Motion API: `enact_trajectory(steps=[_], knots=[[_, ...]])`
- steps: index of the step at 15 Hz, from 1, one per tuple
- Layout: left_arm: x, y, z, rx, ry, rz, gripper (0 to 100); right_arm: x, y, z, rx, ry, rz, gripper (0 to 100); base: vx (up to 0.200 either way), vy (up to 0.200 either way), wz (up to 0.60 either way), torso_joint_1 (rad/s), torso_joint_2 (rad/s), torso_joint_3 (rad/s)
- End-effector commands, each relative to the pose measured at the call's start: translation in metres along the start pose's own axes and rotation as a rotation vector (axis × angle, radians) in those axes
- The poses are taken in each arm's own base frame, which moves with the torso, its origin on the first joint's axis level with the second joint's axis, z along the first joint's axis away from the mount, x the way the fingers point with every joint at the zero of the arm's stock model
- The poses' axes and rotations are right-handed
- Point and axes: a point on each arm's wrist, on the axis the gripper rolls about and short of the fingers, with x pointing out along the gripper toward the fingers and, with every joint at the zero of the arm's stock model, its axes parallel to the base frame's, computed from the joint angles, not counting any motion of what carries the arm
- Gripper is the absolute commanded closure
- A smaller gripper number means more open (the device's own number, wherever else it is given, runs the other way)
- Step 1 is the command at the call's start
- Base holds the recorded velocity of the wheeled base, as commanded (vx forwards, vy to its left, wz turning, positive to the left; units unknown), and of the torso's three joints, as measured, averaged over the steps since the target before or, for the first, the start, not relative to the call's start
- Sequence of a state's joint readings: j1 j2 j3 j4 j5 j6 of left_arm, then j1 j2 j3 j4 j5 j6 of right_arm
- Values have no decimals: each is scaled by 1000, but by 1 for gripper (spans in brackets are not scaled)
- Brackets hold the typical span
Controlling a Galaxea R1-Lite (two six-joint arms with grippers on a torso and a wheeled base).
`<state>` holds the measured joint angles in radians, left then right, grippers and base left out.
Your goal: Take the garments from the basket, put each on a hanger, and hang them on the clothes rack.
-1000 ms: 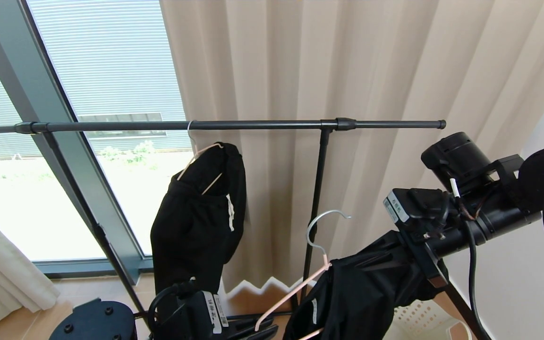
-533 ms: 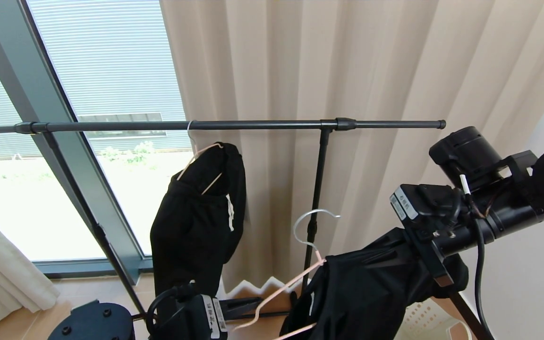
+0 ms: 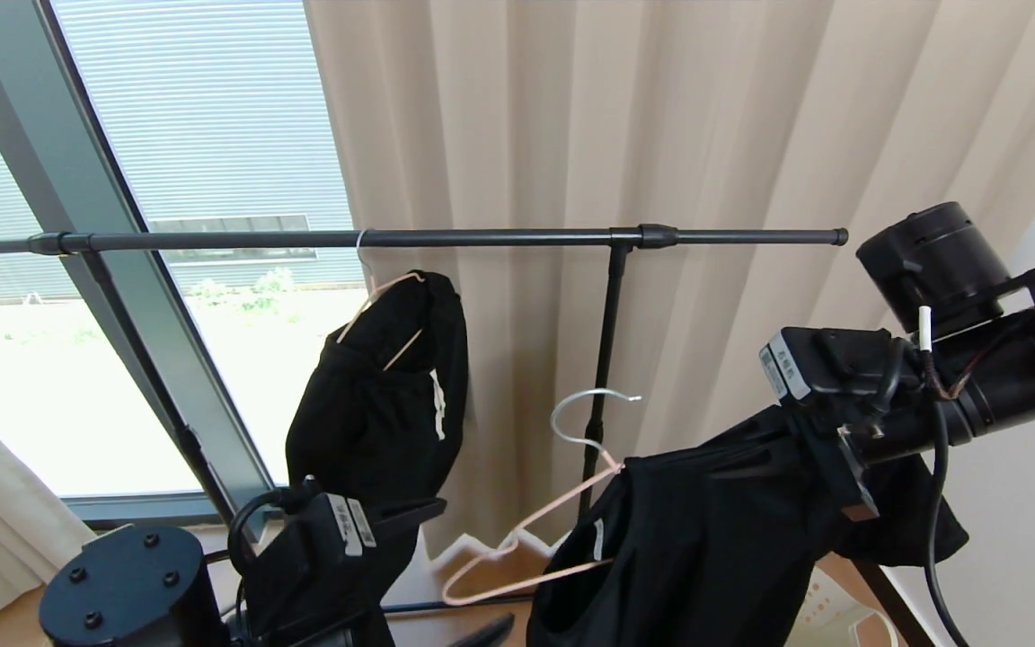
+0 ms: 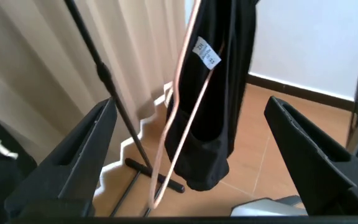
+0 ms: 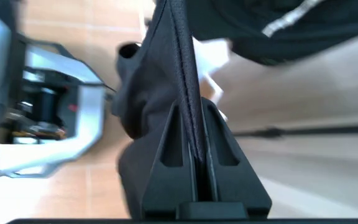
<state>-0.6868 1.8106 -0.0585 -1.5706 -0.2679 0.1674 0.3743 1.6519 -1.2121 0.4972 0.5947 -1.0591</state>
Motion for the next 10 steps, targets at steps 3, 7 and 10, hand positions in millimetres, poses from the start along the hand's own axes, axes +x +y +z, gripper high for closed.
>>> enact_trajectory(steps=[3,7,10], knots=[[24,21,-17,-165,52,70,0,-15,-9,12,-54,76,-232,100,0,0,0,0,0,0],[60,28,-48,-261,141,172,0,-8,-12,22,-107,134,-374,100,0,0,0,0,0,0],[88,24,-56,-346,122,260,0,-4,-5,28,-151,103,-417,100,0,0,0,0,0,0]])
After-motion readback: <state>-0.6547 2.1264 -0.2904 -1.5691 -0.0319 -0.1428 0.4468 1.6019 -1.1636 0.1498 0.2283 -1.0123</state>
